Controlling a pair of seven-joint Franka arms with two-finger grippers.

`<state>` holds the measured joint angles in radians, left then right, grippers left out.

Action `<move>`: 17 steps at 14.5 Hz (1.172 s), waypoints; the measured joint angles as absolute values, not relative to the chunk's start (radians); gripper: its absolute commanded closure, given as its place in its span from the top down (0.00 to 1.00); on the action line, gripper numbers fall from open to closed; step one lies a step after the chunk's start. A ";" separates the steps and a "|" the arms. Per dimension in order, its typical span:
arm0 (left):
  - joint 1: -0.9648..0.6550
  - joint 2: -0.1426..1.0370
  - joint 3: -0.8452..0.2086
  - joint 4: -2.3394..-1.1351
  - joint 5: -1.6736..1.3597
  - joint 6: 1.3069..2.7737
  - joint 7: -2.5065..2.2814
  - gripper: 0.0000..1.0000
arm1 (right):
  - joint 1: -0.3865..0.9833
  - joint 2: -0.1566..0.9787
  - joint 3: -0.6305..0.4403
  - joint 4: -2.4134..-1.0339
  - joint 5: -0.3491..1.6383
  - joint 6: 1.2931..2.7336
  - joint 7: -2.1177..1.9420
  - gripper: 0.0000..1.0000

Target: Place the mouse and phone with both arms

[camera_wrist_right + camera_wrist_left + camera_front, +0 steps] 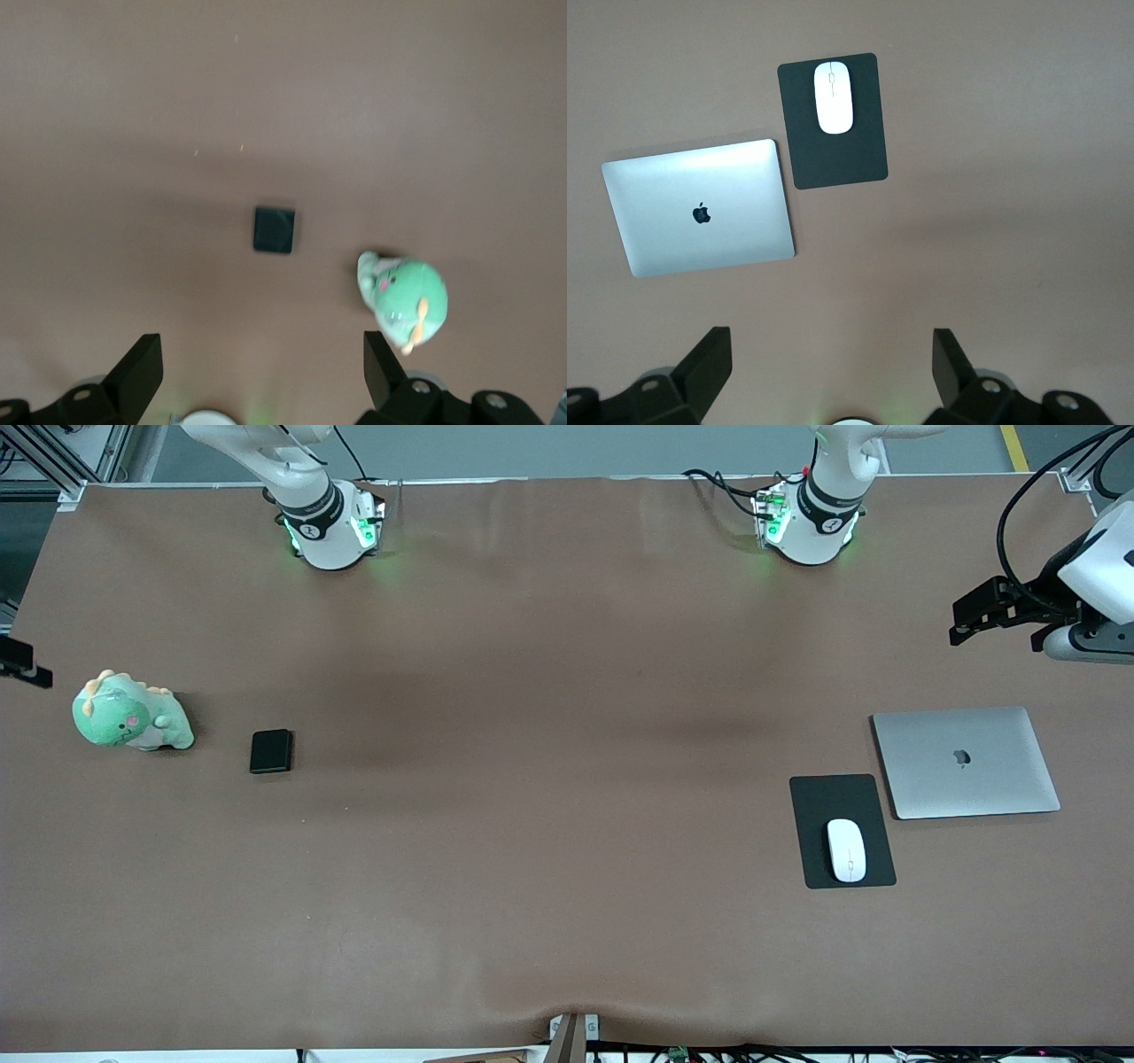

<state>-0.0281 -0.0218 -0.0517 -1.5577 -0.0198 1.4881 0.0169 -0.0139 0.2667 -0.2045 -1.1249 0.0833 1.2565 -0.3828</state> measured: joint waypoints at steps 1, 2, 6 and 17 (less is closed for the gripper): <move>-0.028 -0.022 -0.052 -1.558 -0.020 1.488 0.017 1.00 | -0.018 0.261 -0.206 -1.127 0.082 1.237 -0.383 1.00; -0.028 -0.022 -0.053 -1.558 -0.020 1.488 0.017 1.00 | -0.024 0.254 -0.207 -1.135 0.082 1.231 -0.383 1.00; -0.028 -0.022 -0.054 -1.558 -0.020 1.488 0.017 1.00 | -0.041 0.206 -0.207 -1.216 0.082 1.248 -0.385 1.00; -0.028 -0.022 -0.054 -1.558 -0.020 1.488 0.017 1.00 | 0.043 0.027 -0.174 -1.472 -0.033 1.425 -0.394 1.00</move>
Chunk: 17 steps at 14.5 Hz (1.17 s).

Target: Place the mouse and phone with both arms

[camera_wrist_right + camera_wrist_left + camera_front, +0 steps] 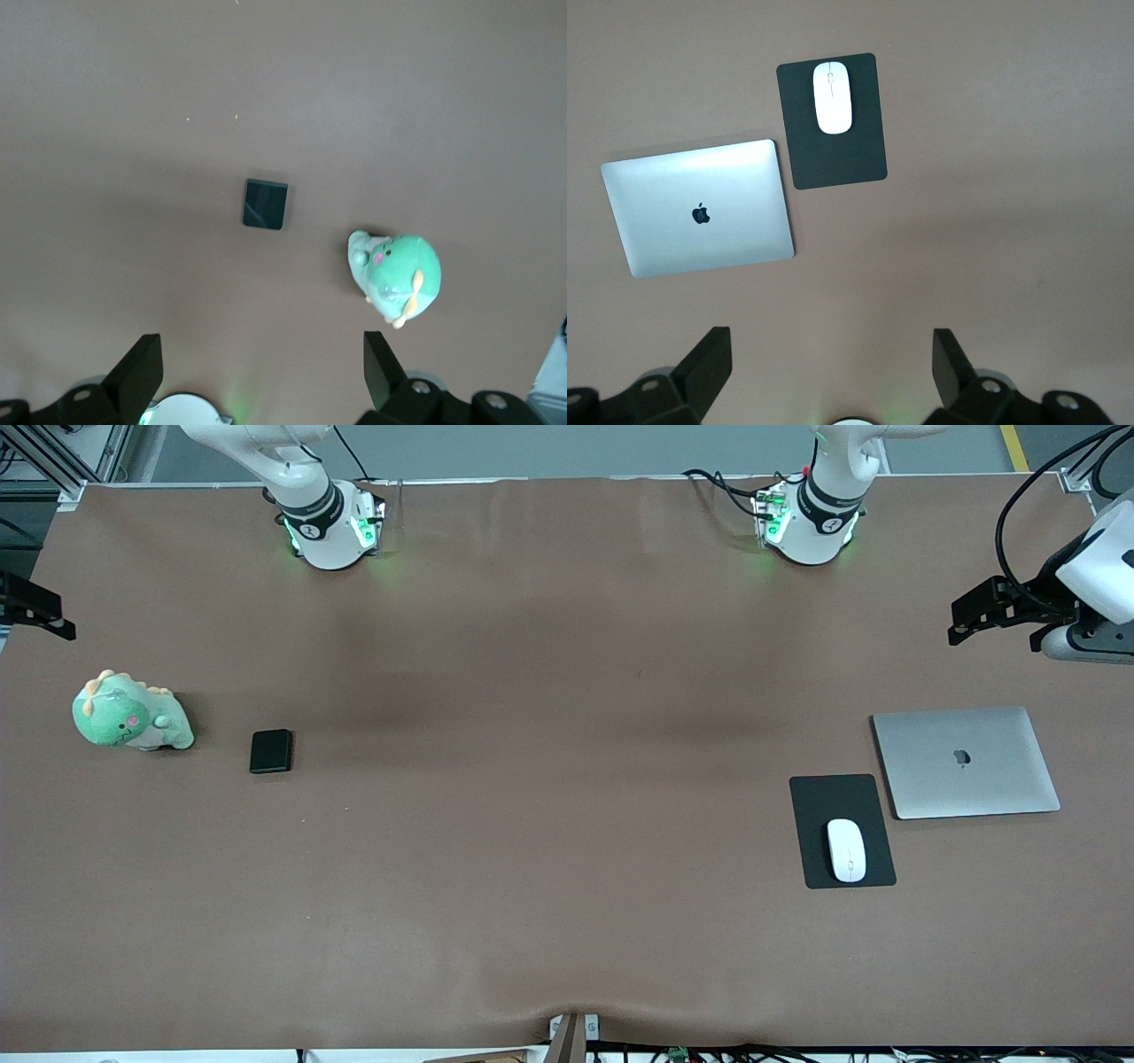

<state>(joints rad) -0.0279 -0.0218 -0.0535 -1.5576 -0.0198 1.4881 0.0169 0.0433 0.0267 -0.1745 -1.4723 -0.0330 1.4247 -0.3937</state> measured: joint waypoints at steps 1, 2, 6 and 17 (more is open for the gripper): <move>-0.028 -0.022 -0.053 -1.558 -0.020 1.488 0.017 1.00 | 0.049 0.027 -0.174 -1.474 -0.039 1.437 -0.394 1.00; -0.028 -0.022 -0.052 -1.558 -0.020 1.488 0.017 1.00 | 0.049 0.027 -0.176 -1.476 -0.041 1.443 -0.394 1.00; -0.028 -0.022 -0.051 -1.558 -0.020 1.488 0.017 1.00 | 0.043 0.026 -0.183 -1.479 -0.041 1.448 -0.394 1.00; -0.027 -0.020 -0.051 -1.558 -0.020 1.488 0.017 1.00 | 0.028 0.024 -0.186 -1.483 -0.036 1.450 -0.390 1.00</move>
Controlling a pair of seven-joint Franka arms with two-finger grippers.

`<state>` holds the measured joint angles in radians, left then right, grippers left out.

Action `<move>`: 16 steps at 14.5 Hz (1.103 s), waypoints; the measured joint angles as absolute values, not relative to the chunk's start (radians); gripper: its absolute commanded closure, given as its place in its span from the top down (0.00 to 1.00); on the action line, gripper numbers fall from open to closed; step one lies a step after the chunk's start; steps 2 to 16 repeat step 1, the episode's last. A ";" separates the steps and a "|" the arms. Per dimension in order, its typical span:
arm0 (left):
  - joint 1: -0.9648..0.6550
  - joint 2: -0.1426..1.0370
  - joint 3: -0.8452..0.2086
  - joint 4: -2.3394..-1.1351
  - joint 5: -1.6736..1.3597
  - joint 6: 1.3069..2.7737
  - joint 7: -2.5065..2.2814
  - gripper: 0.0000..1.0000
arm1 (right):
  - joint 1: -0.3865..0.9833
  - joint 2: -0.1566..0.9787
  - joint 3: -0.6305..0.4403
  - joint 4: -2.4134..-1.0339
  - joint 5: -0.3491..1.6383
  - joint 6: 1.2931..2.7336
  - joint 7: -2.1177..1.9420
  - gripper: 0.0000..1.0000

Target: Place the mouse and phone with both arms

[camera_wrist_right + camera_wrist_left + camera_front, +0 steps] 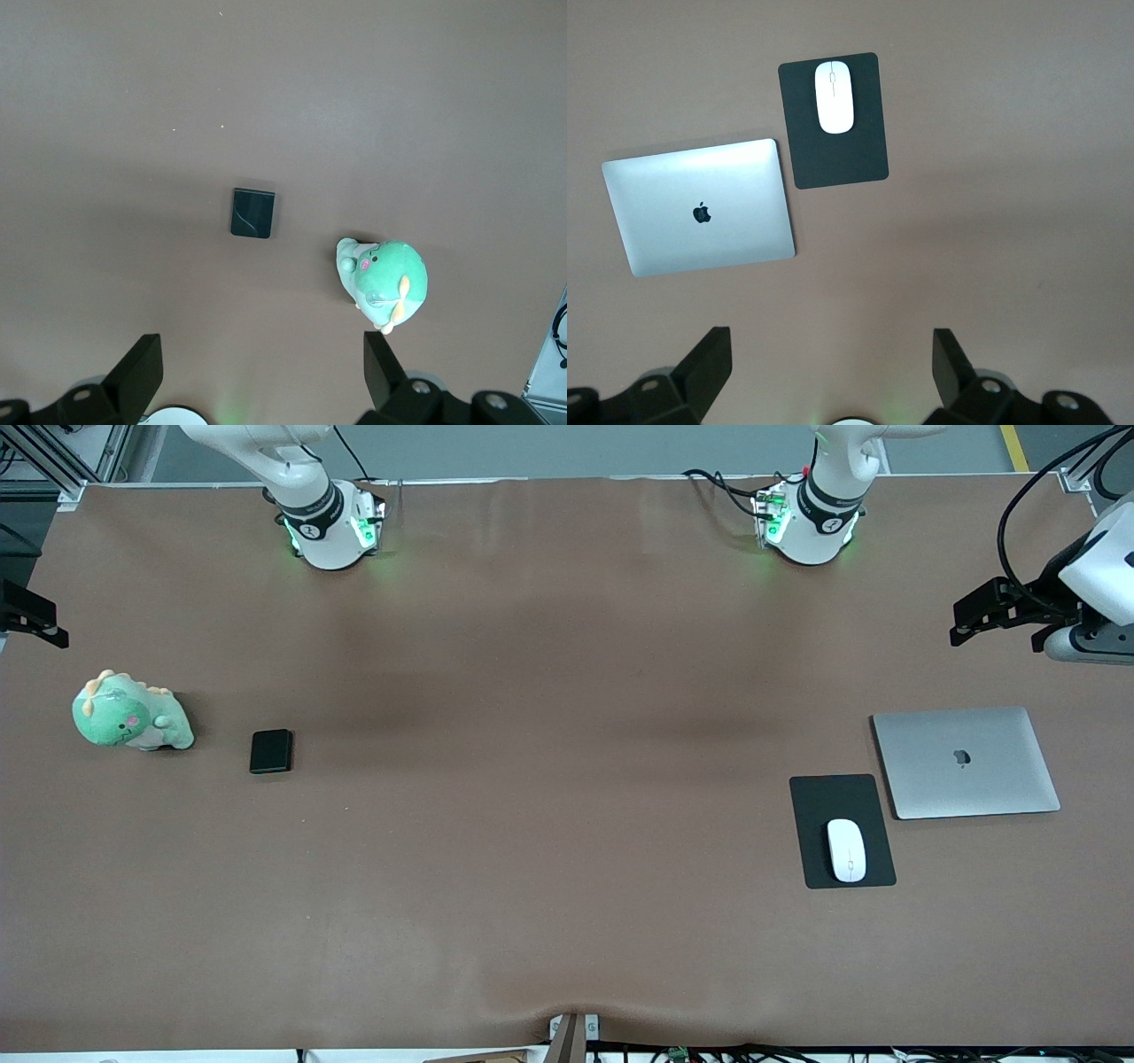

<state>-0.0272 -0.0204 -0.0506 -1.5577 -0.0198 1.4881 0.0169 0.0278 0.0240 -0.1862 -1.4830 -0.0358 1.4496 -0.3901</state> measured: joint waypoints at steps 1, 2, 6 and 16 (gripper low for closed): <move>-0.027 -0.020 -0.051 -1.558 -0.020 1.488 0.017 1.00 | 0.028 0.024 -0.186 -1.483 -0.032 1.449 -0.382 1.00; -0.027 -0.020 -0.051 -1.558 -0.020 1.488 0.017 1.00 | 0.028 0.024 -0.186 -1.483 -0.032 1.449 -0.382 1.00; -0.027 -0.020 -0.051 -1.558 -0.020 1.488 0.017 1.00 | 0.028 0.024 -0.186 -1.483 -0.032 1.449 -0.382 1.00; -0.027 -0.020 -0.051 -1.558 -0.020 1.488 0.017 1.00 | 0.028 0.024 -0.186 -1.483 -0.032 1.449 -0.382 1.00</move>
